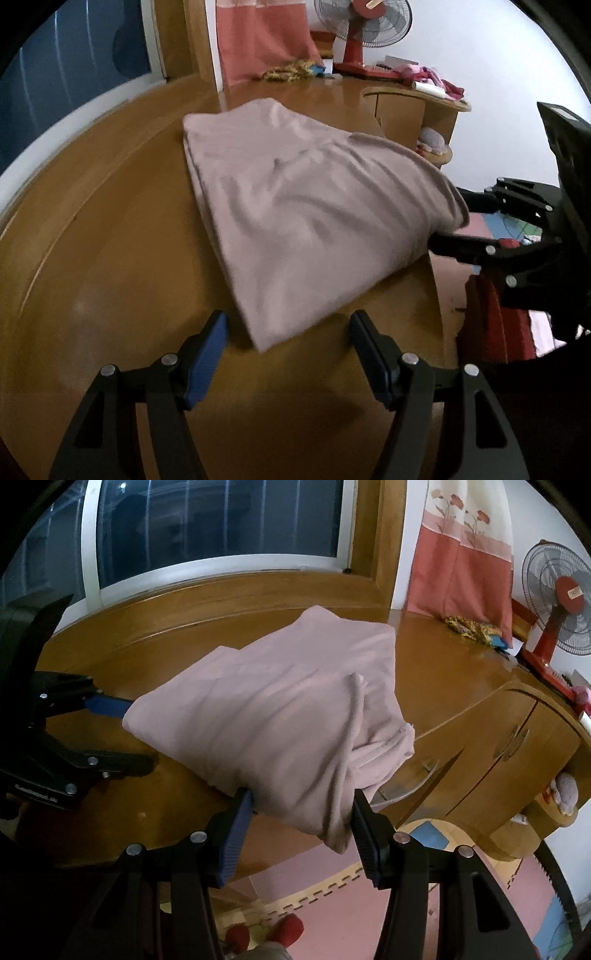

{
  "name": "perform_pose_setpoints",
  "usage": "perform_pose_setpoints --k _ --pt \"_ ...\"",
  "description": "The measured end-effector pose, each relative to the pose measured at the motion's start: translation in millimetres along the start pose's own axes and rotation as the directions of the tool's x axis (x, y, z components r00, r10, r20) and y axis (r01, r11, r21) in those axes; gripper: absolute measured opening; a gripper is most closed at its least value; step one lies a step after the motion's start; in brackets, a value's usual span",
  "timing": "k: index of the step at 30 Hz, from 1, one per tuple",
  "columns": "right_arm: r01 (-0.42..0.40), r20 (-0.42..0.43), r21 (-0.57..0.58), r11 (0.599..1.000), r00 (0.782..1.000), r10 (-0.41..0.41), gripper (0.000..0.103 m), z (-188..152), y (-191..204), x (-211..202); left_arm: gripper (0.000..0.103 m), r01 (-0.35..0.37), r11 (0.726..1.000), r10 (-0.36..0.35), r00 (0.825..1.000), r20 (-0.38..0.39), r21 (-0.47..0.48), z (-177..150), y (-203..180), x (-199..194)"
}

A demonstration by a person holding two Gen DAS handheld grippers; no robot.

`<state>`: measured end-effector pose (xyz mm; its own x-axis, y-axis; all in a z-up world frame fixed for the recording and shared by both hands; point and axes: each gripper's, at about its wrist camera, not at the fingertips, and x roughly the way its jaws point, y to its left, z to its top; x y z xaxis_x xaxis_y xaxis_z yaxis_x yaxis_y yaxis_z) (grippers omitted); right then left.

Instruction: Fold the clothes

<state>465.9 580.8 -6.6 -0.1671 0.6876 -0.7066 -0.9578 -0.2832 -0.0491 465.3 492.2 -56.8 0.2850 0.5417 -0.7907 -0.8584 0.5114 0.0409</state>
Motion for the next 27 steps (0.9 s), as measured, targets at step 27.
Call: perform_pose_setpoints --k 27 --pt "-0.219 0.108 0.07 0.973 0.972 0.211 0.024 119.7 -71.9 -3.7 0.03 -0.03 0.981 0.049 0.994 0.094 -0.194 124.7 63.8 -18.1"
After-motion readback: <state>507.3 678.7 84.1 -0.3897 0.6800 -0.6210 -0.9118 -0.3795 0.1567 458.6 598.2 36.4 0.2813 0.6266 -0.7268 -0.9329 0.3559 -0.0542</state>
